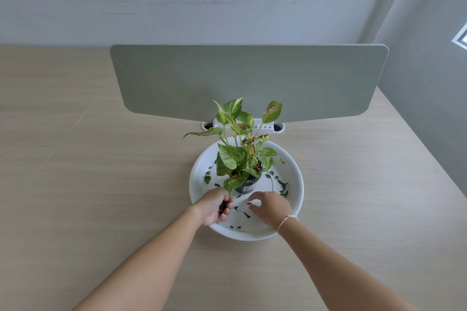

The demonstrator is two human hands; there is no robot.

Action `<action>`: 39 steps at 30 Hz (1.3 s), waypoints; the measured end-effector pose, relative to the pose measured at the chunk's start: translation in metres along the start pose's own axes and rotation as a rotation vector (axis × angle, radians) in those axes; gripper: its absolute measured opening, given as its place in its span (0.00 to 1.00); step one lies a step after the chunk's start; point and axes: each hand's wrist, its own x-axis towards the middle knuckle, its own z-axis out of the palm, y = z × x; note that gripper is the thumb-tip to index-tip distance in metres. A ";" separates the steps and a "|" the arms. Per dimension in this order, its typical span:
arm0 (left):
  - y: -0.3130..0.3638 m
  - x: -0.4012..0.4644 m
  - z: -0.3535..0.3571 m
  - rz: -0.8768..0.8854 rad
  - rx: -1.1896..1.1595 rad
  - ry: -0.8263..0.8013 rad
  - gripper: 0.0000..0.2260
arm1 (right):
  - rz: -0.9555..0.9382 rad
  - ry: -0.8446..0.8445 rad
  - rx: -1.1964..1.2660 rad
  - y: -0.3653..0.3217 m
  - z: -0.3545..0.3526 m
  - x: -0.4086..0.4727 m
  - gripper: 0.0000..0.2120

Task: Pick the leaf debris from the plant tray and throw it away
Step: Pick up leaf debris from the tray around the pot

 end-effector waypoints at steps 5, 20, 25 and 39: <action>0.000 0.003 0.005 0.005 0.000 0.034 0.11 | -0.044 0.048 -0.062 0.000 0.005 0.001 0.13; -0.003 0.007 0.011 0.020 0.000 0.144 0.16 | 0.164 -0.240 0.453 -0.002 -0.007 0.011 0.07; -0.002 0.006 0.012 0.027 -0.067 0.093 0.15 | 0.276 -0.386 0.874 0.002 -0.024 0.007 0.08; -0.003 0.012 0.020 0.254 0.260 0.282 0.14 | 0.199 -0.266 0.527 0.001 -0.015 0.007 0.05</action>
